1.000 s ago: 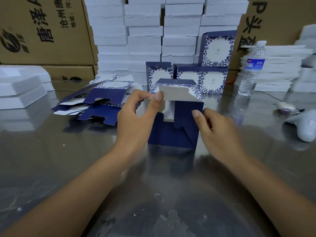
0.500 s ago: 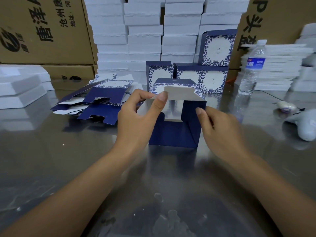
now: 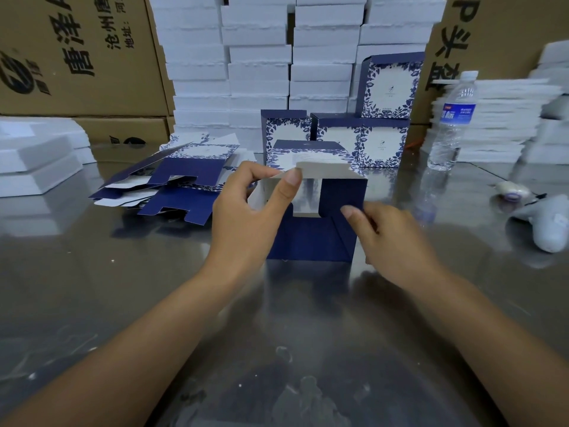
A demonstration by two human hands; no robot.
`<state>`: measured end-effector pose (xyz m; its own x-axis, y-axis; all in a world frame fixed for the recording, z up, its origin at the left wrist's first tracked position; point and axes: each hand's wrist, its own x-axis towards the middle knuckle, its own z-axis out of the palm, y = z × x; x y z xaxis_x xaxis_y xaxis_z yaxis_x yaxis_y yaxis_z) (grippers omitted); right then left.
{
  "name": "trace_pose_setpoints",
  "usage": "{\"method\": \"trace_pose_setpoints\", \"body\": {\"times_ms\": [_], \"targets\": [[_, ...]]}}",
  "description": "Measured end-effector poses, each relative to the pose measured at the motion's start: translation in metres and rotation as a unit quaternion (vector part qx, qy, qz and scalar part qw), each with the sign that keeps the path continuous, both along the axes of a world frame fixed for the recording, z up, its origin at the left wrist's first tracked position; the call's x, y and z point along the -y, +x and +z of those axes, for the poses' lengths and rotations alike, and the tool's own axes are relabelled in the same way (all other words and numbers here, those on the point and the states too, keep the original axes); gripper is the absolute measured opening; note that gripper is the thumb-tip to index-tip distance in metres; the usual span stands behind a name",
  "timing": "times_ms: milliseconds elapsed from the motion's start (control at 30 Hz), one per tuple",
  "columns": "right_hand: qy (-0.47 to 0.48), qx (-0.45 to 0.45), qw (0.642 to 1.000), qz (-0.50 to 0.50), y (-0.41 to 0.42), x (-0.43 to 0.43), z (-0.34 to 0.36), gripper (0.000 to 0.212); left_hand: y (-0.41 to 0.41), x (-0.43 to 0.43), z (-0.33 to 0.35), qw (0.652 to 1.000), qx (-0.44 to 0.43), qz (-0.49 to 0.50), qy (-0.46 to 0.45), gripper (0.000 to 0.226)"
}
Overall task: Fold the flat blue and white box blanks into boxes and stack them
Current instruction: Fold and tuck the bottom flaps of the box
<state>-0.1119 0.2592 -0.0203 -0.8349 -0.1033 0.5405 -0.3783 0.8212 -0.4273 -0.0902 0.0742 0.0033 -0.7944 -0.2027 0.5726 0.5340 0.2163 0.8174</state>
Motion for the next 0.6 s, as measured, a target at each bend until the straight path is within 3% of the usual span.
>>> {"method": "trace_pose_setpoints", "body": {"times_ms": [100,333,600], "targets": [[0.052,0.041,0.998,0.006,-0.0007,-0.0014,-0.0039,0.047,0.0003,-0.0002,0.0004,1.0,0.002,-0.001,0.002,0.036],[0.044,0.029,0.999,-0.004,0.0003,-0.001,-0.0014,0.054,0.0003,0.0005,0.0004,1.0,0.005,0.006,-0.008,0.034],[0.101,0.111,0.988,-0.026,-0.0019,-0.0051,-0.0054,0.05,-0.0028,0.0022,0.0008,1.0,0.0,0.015,0.014,0.036]]}}
